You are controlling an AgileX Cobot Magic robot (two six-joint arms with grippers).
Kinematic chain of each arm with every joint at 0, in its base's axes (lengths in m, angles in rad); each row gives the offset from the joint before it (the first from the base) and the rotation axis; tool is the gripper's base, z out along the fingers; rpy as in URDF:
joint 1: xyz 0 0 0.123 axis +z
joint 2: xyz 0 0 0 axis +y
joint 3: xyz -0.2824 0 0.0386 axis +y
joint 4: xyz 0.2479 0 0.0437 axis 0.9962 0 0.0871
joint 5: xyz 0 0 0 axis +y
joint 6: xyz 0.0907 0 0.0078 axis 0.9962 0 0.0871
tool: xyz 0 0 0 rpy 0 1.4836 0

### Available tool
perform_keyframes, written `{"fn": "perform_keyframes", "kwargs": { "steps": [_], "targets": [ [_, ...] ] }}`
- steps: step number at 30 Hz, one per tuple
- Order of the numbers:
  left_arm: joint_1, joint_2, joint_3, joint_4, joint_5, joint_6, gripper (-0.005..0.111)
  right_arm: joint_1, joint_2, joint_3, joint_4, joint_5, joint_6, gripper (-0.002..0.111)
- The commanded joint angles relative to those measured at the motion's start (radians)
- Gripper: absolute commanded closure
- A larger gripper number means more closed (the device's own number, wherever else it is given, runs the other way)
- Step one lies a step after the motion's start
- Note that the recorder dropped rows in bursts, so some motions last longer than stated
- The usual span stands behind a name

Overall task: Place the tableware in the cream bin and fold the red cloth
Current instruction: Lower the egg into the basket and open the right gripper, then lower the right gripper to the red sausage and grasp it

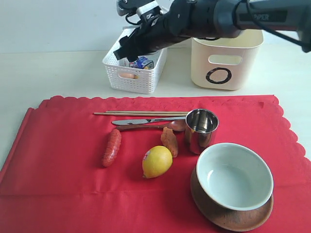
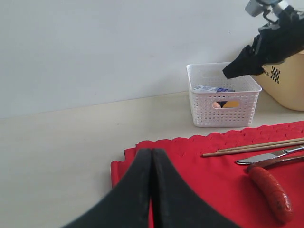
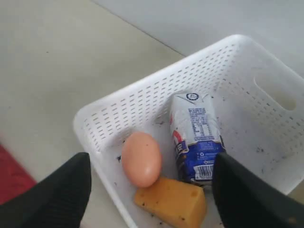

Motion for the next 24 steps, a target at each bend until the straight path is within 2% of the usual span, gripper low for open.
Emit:
{"fn": "perform_keyframes", "kwargs": {
  "steps": [1, 14, 19, 24],
  "targets": [
    [-0.006, -0.006, 0.003, -0.001, -0.001, -0.004, 0.106, -0.006, -0.080, -0.009, -0.022, 0.116, -0.013, 0.041],
    [-0.006, -0.006, 0.003, -0.001, -0.001, -0.002, 0.106, 0.020, -0.170, -0.009, -0.016, 0.511, -0.049, 0.041],
    [-0.006, -0.006, 0.003, -0.001, -0.001, -0.004, 0.106, 0.067, -0.166, -0.009, -0.011, 0.626, -0.097, 0.041],
    [-0.006, -0.006, 0.003, -0.001, -0.001, -0.004, 0.106, 0.143, -0.166, -0.009, -0.011, 0.655, -0.091, 0.041]
  ]
}}
